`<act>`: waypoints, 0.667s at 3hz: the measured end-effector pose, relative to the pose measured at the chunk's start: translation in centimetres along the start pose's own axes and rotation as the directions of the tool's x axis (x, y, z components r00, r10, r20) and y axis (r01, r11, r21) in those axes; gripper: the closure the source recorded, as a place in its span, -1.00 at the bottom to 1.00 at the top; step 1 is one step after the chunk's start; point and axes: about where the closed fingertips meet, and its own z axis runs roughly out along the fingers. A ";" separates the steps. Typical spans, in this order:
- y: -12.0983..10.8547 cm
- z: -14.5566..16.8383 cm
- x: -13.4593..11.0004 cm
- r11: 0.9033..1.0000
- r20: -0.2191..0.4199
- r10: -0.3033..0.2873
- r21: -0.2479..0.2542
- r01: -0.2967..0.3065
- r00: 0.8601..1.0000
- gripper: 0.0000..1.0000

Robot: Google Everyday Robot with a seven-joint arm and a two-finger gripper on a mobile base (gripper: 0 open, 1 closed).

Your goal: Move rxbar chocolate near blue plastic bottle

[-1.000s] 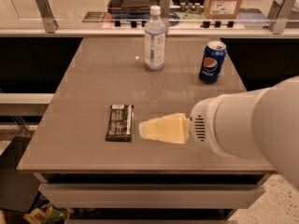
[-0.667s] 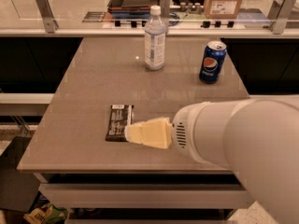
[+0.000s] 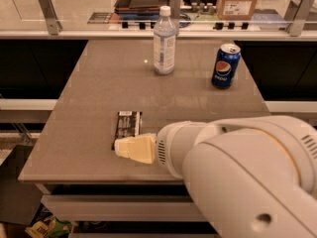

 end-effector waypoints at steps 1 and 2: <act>1.4 1.8 0.3 1.000 -0.002 -0.001 0.013 0.001 1.000 -1.00; 3.2 4.6 -0.8 0.998 -0.007 -0.040 0.051 0.040 0.999 -1.00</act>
Offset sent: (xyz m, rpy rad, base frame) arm 0.0526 0.0706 -0.0357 -0.1063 -0.0127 -0.0379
